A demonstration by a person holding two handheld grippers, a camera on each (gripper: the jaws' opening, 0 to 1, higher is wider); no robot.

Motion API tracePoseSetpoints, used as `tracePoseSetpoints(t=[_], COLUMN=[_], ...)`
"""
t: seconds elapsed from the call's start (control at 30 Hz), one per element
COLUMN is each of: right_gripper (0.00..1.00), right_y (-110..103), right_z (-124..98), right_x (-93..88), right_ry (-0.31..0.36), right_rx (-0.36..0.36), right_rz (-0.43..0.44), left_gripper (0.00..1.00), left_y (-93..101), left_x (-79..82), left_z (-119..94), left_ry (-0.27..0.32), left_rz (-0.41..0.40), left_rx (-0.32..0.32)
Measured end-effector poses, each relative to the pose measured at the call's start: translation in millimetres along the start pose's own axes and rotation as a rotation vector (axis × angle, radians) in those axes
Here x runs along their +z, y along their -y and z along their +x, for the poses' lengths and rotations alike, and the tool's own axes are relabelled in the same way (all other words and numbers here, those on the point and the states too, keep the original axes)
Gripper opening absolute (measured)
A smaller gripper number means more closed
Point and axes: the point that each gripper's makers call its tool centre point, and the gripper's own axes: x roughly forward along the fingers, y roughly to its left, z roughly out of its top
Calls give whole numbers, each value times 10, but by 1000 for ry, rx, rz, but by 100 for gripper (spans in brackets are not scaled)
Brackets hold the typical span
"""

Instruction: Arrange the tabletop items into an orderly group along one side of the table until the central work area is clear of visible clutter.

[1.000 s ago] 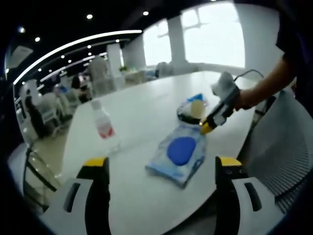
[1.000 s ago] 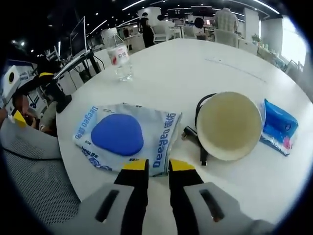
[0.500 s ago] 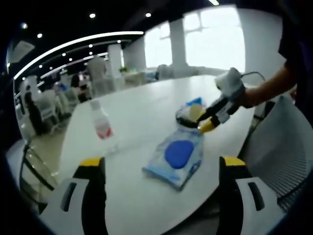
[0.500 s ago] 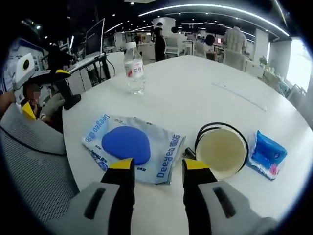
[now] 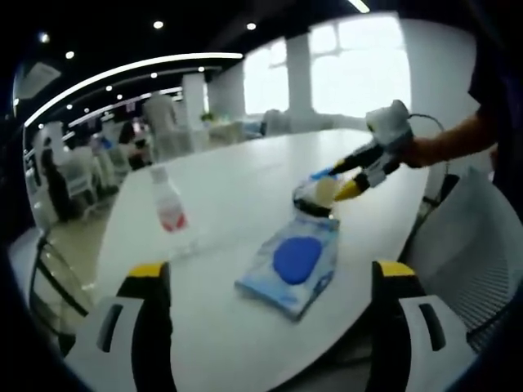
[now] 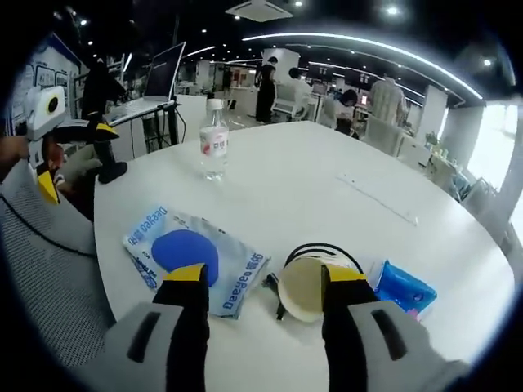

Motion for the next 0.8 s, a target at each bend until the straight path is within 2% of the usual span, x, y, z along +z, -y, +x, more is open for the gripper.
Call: tracePoseSetpoints(t=[0.27, 0.5, 0.8], right_gripper=[55, 48, 30], right_y=[305, 486, 583], right_z=[39, 124, 219], right_x=[-111, -217, -299], right_ry=[-12, -40, -74], right_rx=[-81, -123, -141], right_rz=[18, 10, -13], left_gripper=[100, 100, 99], left_y=[-13, -24, -37], left_x=[34, 20, 1], left_z=[-9, -10, -13], left_ry=[17, 11, 1], left_rz=[-16, -13, -9], left_rx=[4, 8, 15])
